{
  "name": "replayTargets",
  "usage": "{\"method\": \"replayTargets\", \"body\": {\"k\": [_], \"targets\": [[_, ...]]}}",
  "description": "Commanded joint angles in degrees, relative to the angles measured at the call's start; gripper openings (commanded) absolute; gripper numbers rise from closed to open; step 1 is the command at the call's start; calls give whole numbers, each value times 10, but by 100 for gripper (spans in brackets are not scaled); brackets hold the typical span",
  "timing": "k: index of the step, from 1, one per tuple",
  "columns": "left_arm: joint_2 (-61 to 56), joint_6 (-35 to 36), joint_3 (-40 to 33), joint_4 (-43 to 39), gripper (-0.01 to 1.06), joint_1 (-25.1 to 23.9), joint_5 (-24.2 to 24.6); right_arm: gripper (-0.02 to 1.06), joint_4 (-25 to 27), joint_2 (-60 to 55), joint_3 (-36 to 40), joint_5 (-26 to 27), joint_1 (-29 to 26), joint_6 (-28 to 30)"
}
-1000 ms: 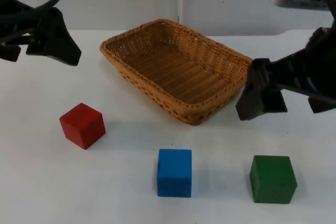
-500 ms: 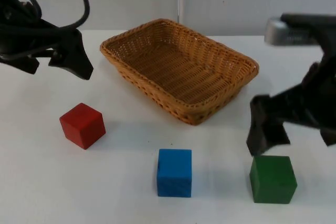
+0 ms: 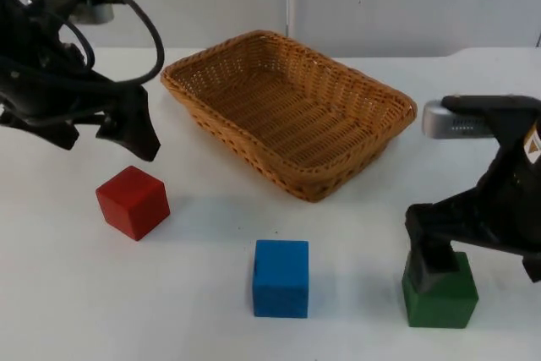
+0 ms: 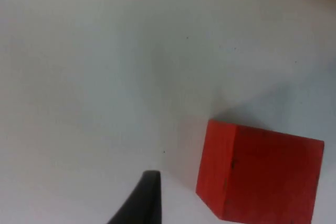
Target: Pick up one cube with each hand and place exactly two cubes into the same basket, leaving the remaining cube outside.
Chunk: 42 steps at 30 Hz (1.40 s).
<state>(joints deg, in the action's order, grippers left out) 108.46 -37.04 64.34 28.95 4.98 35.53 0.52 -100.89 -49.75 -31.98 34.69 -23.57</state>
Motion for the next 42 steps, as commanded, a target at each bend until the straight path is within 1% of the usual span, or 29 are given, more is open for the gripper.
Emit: {"method": "replayTargets", "body": {"k": [1, 7, 12, 21, 25, 37, 39, 40, 41, 42], "targets": [[19, -2, 12, -7, 105, 3, -7, 105, 13, -12, -5, 32, -3, 3], [53, -2, 26, -9, 105, 3, -4, 105, 13, -34, -17, 40, -3, 0], [87, -11, 29, -12, 105, 3, -15, 105, 13, -73, -58, 42, -2, 0], [105, -21, 29, -16, 105, 3, -29, 105, 13, -88, -62, 47, -2, 0], [115, -32, 29, -16, 105, 3, -32, 105, 13, -97, -62, 50, -2, 0], [135, -32, 29, -14, 105, 3, -33, 105, 12, -101, -62, 52, -2, 0], [135, -32, 29, -14, 105, 3, -33, 102, 12, -101, -62, 49, -2, 0], [135, -32, 29, -11, 105, 3, -33, 97, 12, -101, -62, 48, -2, 0], [135, -32, 29, -11, 105, 3, -33, 97, 12, -101, -62, 48, -2, 0], [135, -32, 29, -11, 105, 3, -33, 88, 12, -101, -62, 46, -2, 0]]}}
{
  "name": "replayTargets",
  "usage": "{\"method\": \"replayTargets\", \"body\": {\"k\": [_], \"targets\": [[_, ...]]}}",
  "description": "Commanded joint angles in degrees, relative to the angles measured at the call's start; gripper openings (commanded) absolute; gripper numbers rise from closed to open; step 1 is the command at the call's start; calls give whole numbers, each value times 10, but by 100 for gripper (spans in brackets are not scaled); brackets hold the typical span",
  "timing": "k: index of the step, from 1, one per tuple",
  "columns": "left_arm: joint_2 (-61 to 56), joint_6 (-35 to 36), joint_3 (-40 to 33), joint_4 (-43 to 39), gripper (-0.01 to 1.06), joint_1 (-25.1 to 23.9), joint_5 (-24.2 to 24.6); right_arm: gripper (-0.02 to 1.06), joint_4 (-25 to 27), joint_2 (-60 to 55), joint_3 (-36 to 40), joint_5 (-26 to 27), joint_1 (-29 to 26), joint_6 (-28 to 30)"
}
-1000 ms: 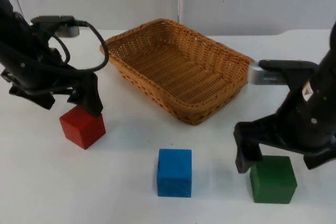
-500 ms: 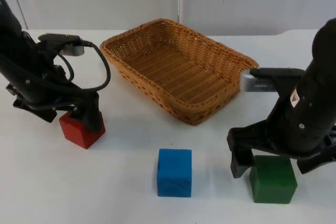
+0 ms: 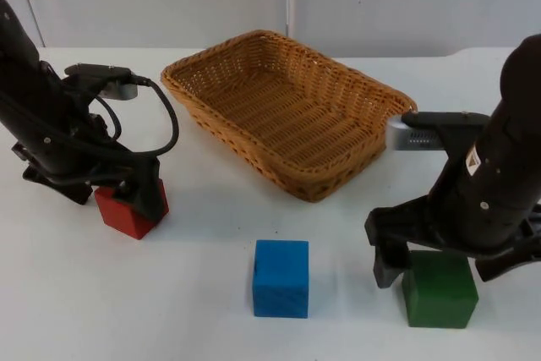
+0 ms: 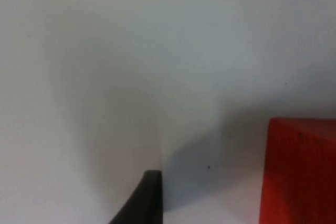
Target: Pick up one cube with each hand and place exactly two cubes into the same basket, leaving the remaining cube outside.
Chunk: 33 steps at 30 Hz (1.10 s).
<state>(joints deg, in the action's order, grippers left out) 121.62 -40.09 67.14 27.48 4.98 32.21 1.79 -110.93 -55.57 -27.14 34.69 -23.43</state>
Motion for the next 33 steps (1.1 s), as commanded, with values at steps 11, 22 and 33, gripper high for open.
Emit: {"method": "replayTargets", "body": {"k": [11, 22, 33], "targets": [[-3, -1, 1, 5, 64, 3, 29, 15, -1, -1, -4, -10, -2, -13], [-107, 20, 2, 1, 0, 3, 74, 0, -3, 80, -4, -40, -2, 21], [-272, 66, -1, -20, 0, 3, 140, 0, -4, 239, -4, -56, -2, 56]]}}
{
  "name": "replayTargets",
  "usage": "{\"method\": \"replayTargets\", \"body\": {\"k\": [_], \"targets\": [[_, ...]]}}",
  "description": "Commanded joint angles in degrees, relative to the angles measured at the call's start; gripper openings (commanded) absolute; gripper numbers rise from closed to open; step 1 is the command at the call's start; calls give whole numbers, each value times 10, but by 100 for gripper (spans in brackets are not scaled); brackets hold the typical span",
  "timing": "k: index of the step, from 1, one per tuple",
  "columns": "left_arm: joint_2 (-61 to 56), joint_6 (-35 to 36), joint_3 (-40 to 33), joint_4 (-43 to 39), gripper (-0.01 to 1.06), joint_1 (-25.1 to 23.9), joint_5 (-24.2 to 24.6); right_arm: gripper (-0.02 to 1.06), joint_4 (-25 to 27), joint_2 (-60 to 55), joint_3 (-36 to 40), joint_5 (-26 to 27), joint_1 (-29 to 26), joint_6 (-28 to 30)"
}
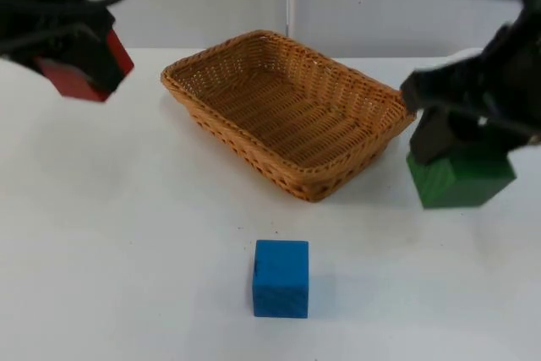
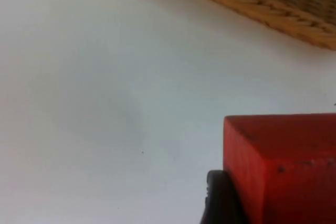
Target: Pick up one cube with each hand and place exactly two cubes into the same basket, leaving the remaining cube outside.
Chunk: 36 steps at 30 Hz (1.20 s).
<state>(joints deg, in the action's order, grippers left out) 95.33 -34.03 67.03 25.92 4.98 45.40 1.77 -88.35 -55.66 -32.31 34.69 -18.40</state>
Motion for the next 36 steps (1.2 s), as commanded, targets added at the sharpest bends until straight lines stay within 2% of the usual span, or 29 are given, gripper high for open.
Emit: {"method": "replayTargets", "body": {"k": [1, 15, 36], "targets": [[-24, 5, -5, -5, 0, 3, 5, 0, -4, 31, -3, -9, -2, 13], [-47, 5, -11, -4, 0, 3, 2, 0, -4, 61, -3, -39, -2, 24], [-45, 5, -11, 1, 0, 3, -32, 0, -9, 61, -3, -11, -2, 65]]}}
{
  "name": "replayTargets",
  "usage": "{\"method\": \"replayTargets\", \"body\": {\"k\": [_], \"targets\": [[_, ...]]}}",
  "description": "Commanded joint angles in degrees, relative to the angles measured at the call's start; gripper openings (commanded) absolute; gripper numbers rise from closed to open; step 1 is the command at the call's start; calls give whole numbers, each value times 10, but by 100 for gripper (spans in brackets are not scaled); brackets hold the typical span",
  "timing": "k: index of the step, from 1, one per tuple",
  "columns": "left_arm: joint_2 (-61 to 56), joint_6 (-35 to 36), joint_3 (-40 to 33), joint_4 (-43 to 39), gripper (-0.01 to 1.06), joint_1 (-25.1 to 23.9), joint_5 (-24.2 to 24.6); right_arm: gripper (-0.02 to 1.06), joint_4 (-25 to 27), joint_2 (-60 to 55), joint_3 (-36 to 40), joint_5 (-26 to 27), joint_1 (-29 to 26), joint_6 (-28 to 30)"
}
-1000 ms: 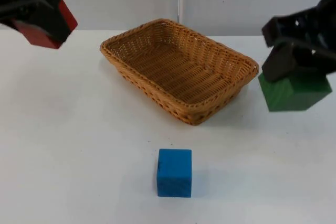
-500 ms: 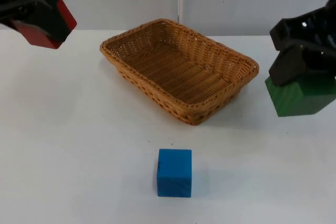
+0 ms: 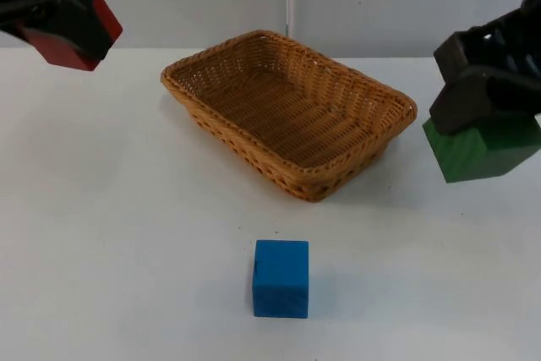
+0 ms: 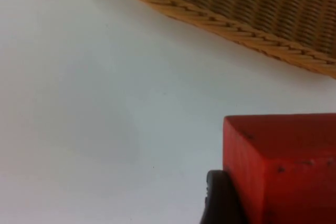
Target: Pick up one cube with each hand and place exactly two cubes into the same basket, leaving the remaining cube outside.
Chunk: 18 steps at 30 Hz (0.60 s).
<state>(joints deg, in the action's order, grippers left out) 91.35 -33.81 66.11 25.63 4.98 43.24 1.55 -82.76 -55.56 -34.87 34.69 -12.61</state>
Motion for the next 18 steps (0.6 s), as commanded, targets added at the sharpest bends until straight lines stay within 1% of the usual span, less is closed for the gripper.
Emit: {"method": "replayTargets", "body": {"k": [1, 2, 4, 5, 9, 10, 12, 13, 15, 16, 18], "targets": [[-5, 3, -2, 4, 0, 3, -11, 0, -7, 5, -4, 15, -2, 7], [-5, 3, -2, 4, 0, 3, -16, 0, -16, 3, -5, 17, -2, 7], [-5, 3, -2, 6, 0, 3, -33, 0, -16, -12, -12, 17, -3, 20], [-5, 3, -2, 6, 0, 3, -33, 0, -16, -12, -12, 17, -3, 20], [-4, -4, -2, 47, 0, 3, -96, 0, -16, -60, -40, 17, -3, 38], [-4, -4, -2, 47, 0, 3, -96, 0, -16, -60, -40, 17, -3, 38], [-1, -18, -2, 65, 0, 3, -124, 0, -16, -90, -62, 17, -3, 56], [2, -25, 2, 71, 0, 3, -128, 0, -16, -102, -75, 17, -3, 62], [24, -28, 20, 72, 0, 3, -121, 0, -16, -132, -101, 17, -3, 75], [24, -28, 20, 72, 0, 3, -121, 0, -16, -132, -101, 17, -3, 75], [51, -29, 43, 82, 0, 3, -117, 0, -16, -157, -125, 16, -3, 79]]}}
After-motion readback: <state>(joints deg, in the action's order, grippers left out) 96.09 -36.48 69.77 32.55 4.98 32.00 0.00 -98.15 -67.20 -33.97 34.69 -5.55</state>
